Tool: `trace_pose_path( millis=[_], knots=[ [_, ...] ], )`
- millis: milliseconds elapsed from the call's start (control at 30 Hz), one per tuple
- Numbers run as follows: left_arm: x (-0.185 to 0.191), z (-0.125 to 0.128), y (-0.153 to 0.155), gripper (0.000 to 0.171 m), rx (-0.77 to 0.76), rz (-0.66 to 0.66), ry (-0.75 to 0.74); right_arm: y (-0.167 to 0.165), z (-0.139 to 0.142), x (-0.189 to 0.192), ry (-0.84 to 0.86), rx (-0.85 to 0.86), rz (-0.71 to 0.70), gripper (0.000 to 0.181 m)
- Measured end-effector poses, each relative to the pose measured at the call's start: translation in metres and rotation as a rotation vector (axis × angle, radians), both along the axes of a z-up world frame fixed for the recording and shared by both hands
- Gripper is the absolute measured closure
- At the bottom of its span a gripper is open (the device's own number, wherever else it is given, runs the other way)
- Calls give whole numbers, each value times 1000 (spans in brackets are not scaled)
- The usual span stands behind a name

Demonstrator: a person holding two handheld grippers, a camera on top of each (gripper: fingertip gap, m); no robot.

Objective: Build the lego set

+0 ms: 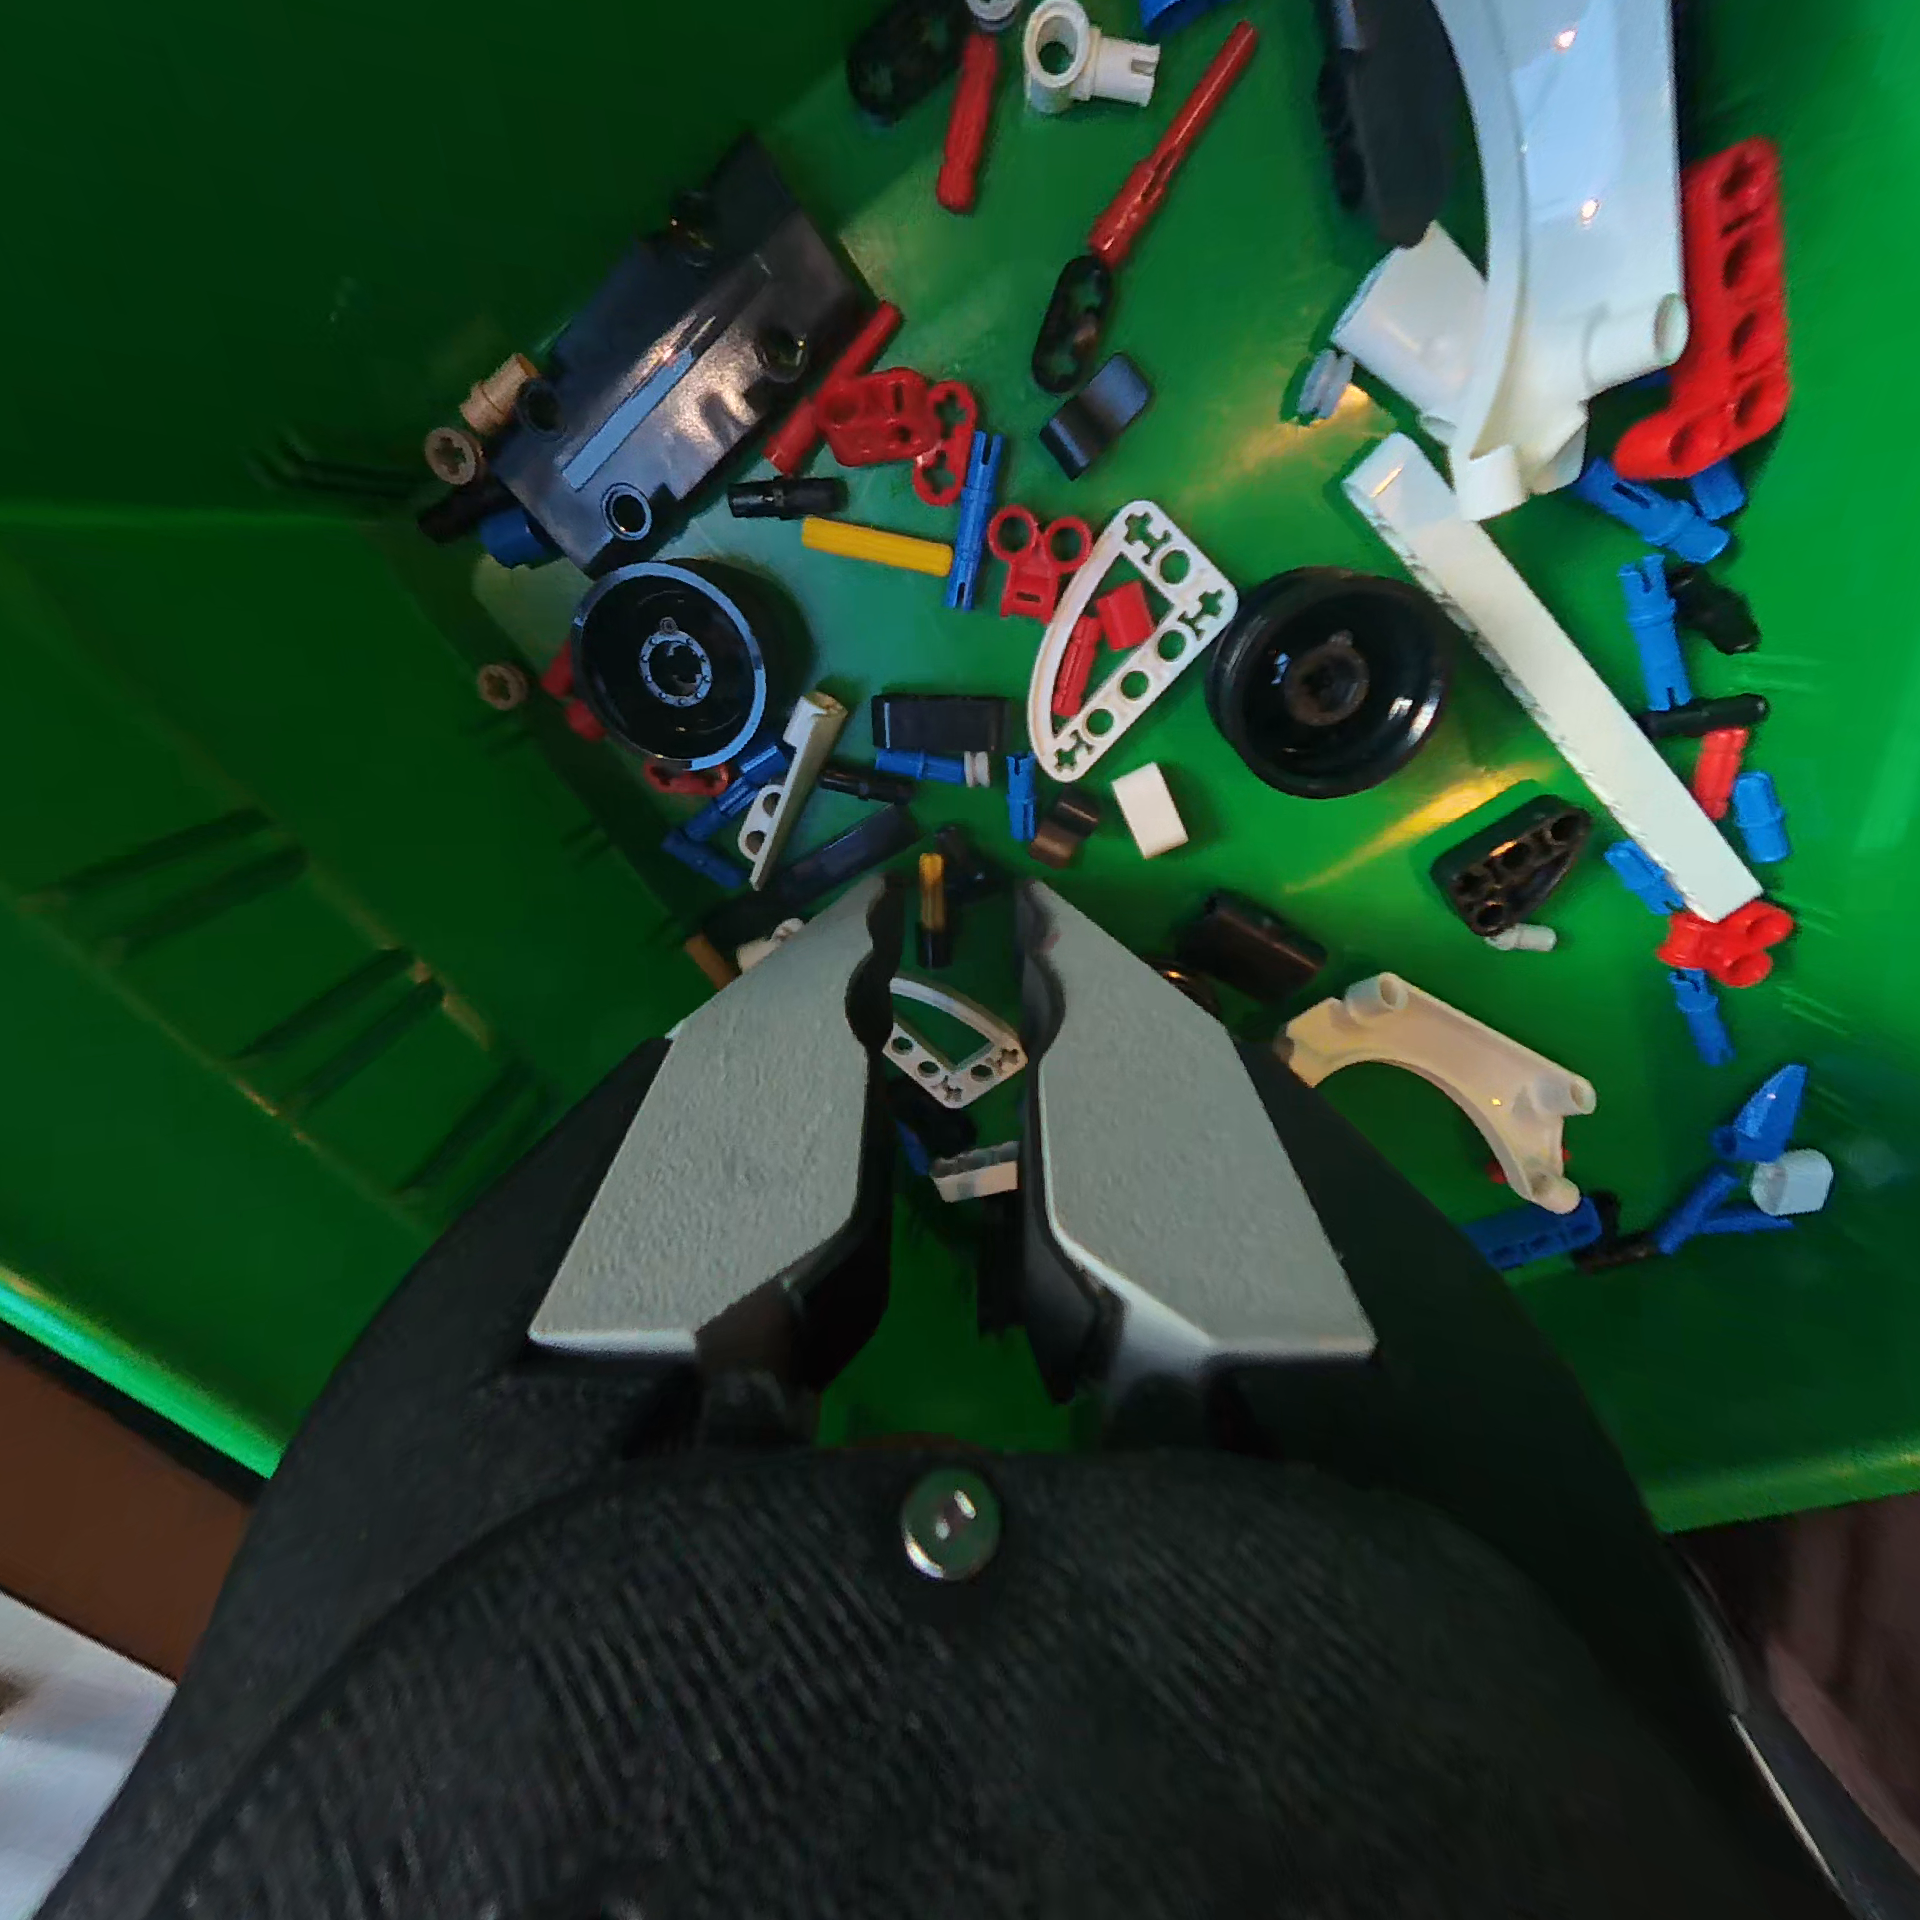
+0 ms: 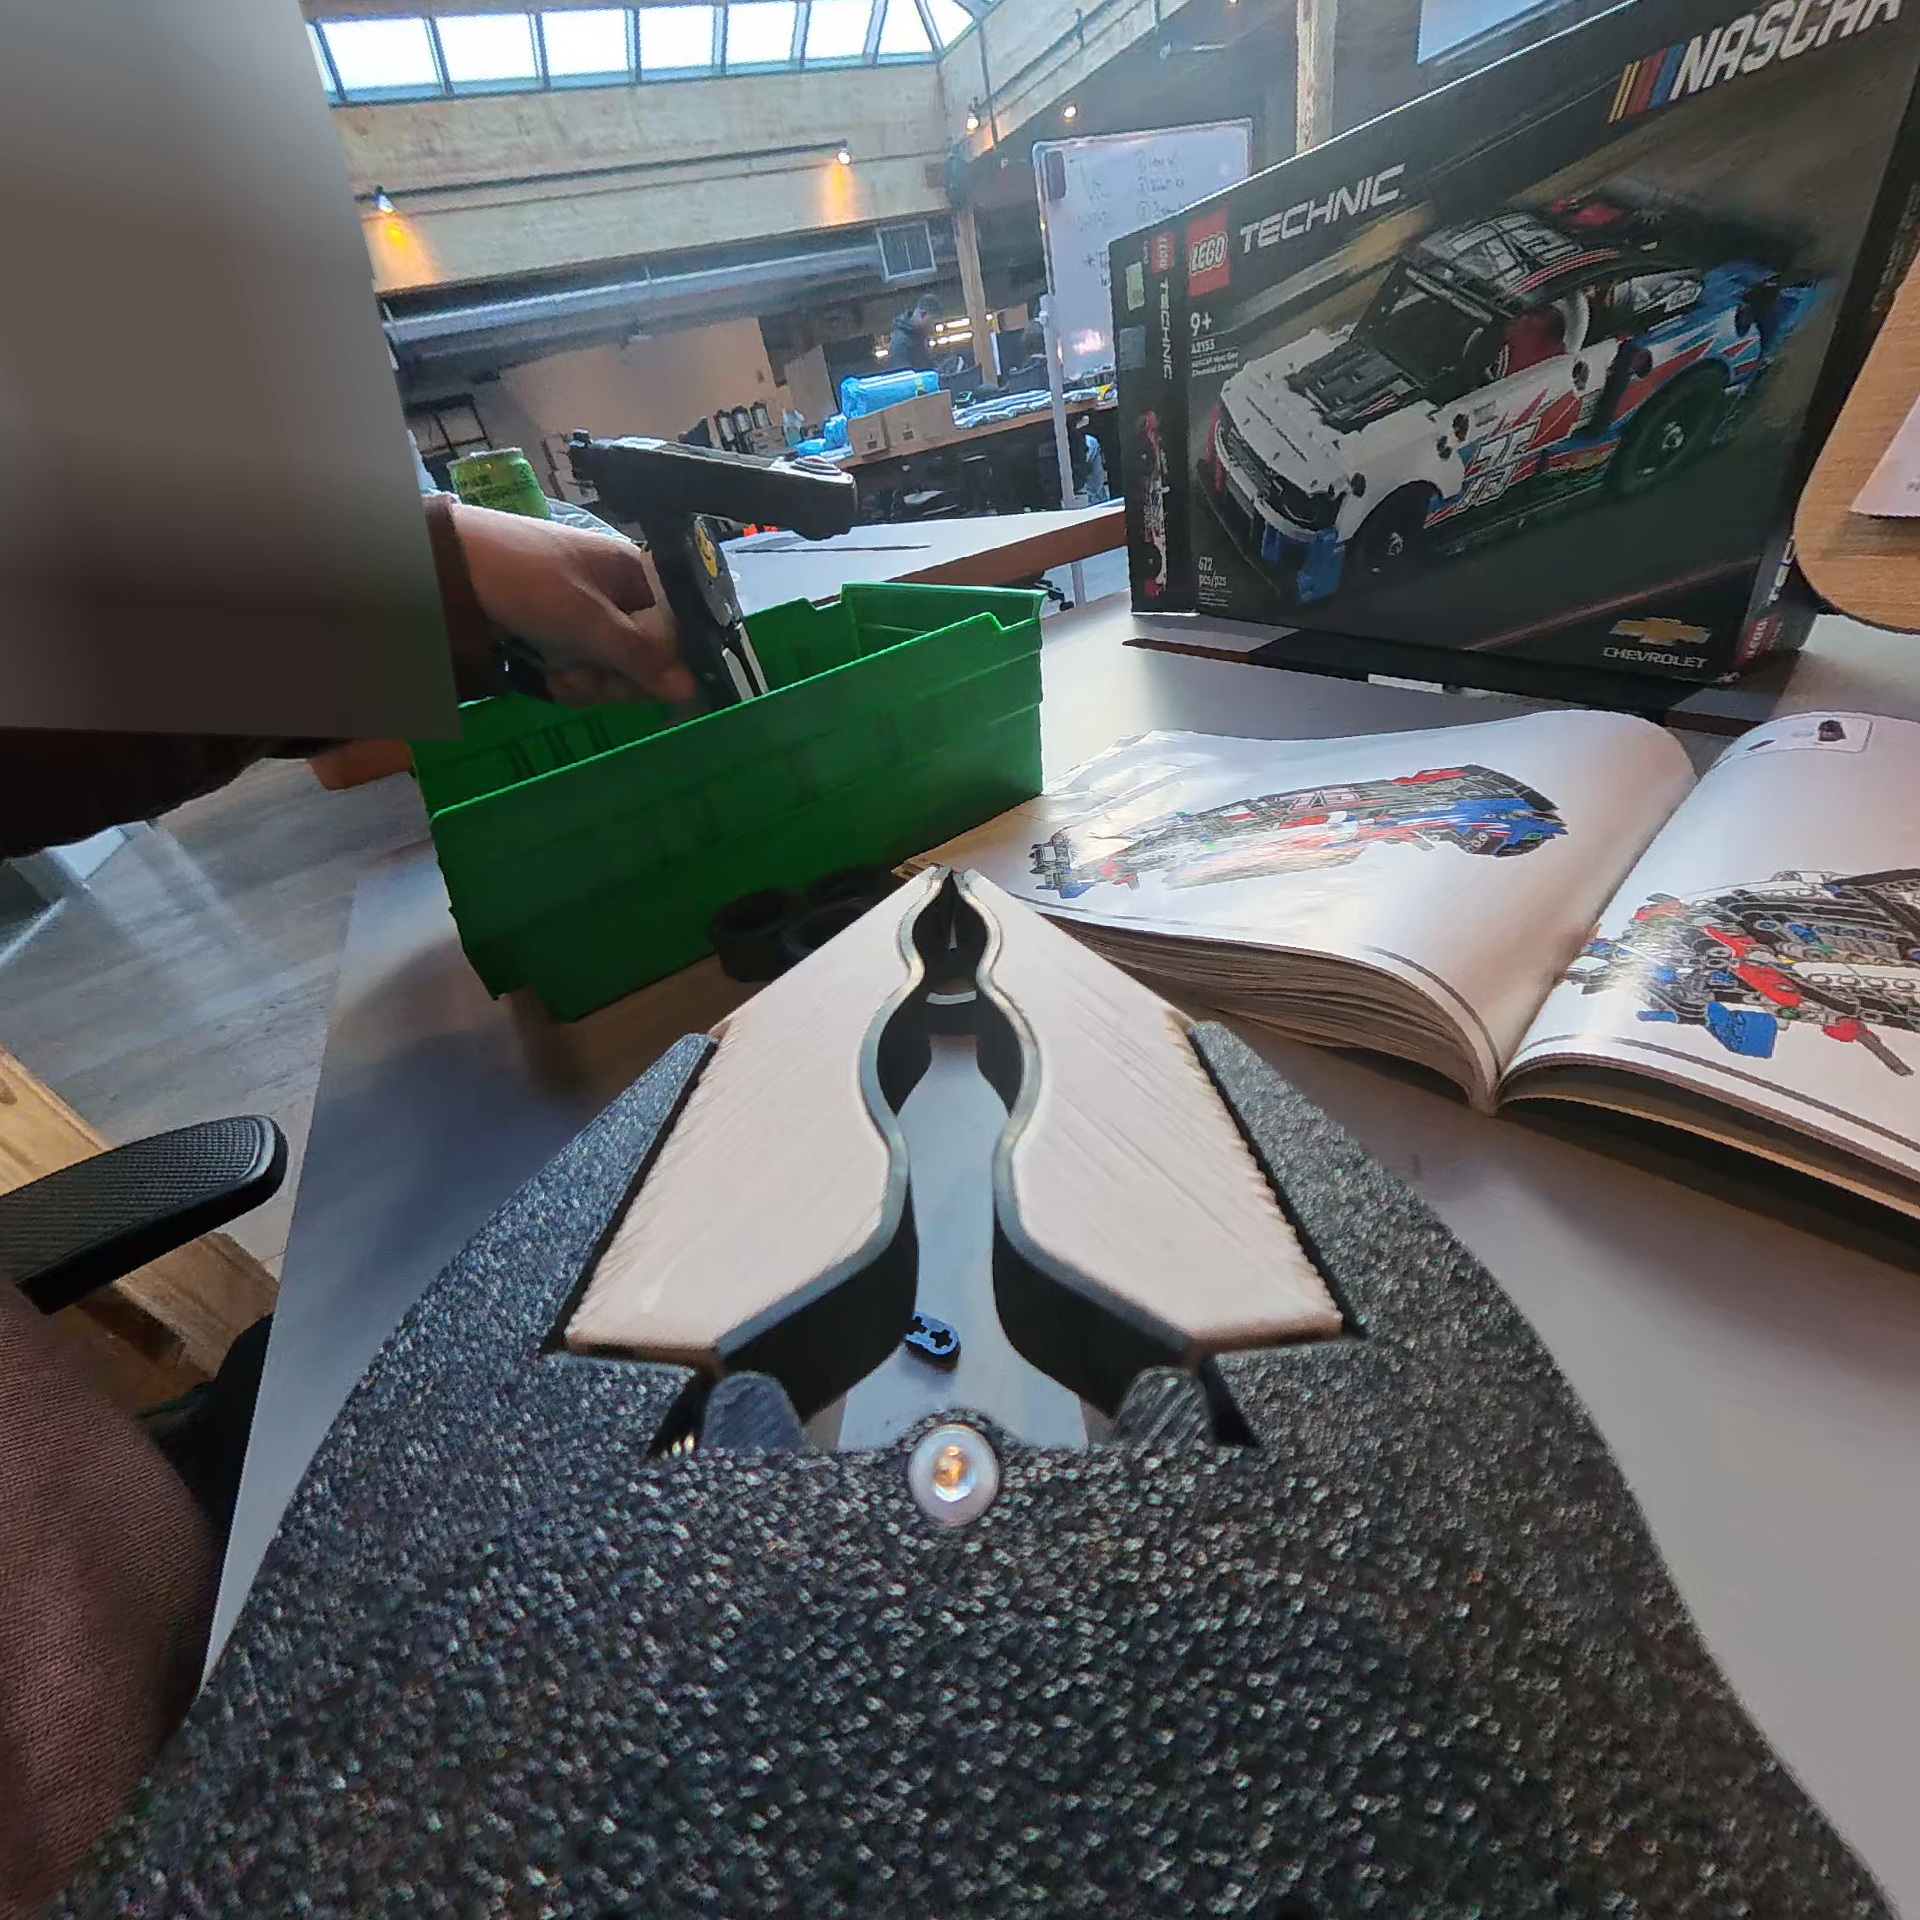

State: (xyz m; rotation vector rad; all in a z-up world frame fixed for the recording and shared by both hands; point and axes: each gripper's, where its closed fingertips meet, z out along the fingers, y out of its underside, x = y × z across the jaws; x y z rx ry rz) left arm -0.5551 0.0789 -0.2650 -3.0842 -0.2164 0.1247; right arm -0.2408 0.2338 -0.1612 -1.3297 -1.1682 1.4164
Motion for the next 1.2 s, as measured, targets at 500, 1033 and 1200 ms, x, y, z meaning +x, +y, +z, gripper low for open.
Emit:
trace_pose_path(
  millis=[500, 1033, 1200],
  knots=[
    [5, 9, -3, 162, 13, -74, 30, -2, -1, -1, -8, 18, 2, 181],
    [24, 11, -5, 156, 63, -82, -64, -7, -1, -1, -15, 40, 9, 181],
    [25, 18, 1, 158, 93, -74, -77, -7, -2, -1, -19, 38, 11, 181]
  ],
)
